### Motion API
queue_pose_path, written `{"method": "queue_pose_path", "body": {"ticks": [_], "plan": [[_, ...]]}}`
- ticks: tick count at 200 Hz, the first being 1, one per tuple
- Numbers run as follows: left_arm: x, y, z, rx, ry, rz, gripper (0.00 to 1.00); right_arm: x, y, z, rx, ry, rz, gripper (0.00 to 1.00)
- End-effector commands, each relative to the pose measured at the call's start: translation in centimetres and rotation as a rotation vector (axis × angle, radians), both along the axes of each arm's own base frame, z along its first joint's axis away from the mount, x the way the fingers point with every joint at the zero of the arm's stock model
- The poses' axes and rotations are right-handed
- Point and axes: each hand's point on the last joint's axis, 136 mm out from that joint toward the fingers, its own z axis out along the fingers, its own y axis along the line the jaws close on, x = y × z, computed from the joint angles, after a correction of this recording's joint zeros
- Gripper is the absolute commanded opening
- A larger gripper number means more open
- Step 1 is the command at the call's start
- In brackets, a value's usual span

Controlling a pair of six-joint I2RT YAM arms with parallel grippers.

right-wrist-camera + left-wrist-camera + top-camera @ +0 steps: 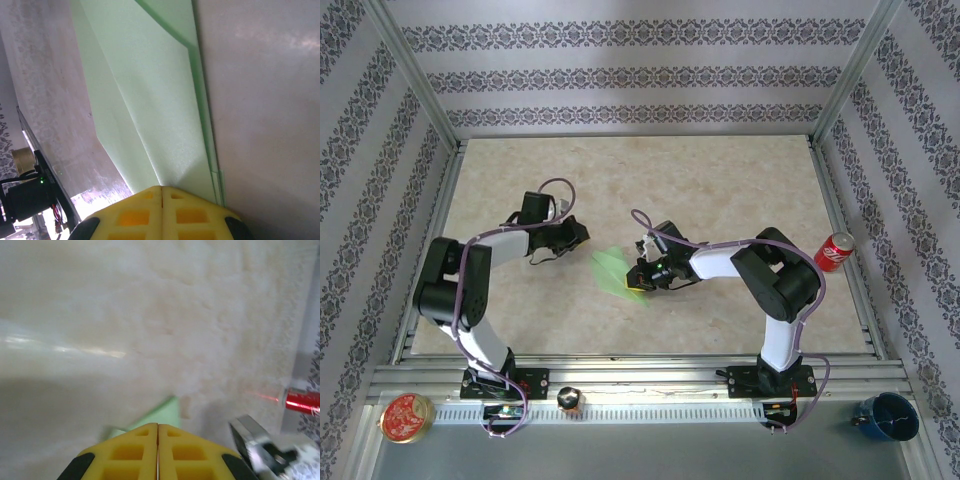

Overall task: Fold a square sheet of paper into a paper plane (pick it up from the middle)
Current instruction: Fourth fold the wing at the center of the table.

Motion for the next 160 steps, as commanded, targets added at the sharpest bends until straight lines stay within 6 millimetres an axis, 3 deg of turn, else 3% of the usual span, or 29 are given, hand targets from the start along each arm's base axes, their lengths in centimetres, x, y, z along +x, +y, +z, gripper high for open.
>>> {"method": "queue_pose_path", "body": {"ticks": [1,49,90,139,160], "plan": [[-1.4,-3.0,1.7,0.000,-0.019,-0.076,0.09,-0.8,-0.8,-1.5,-0.080,0.056,-0.023,0.00],[-3.4,-7.7,0.3,-0.058,0.001,-0.071,0.08,-0.6,0.7,1.5,0.003,0.000,0.022,0.04],[-4.0,-7.0,-1.9,0.026,0.053,-0.050,0.08,-1.5,-1.1,3.0,-0.009,-0.050,-0.016,0.07],[-4.3,-7.0,-3.9,0.056,0.095,-0.076,0.08,-3.1,-4.9,2.6,-0.069,-0.017,-0.158,0.13],[-4.4,-6.7,-4.5,0.069,0.107,-0.076,0.08,-3.5,-5.2,2.6,-0.057,0.023,-0.206,0.15]]}}
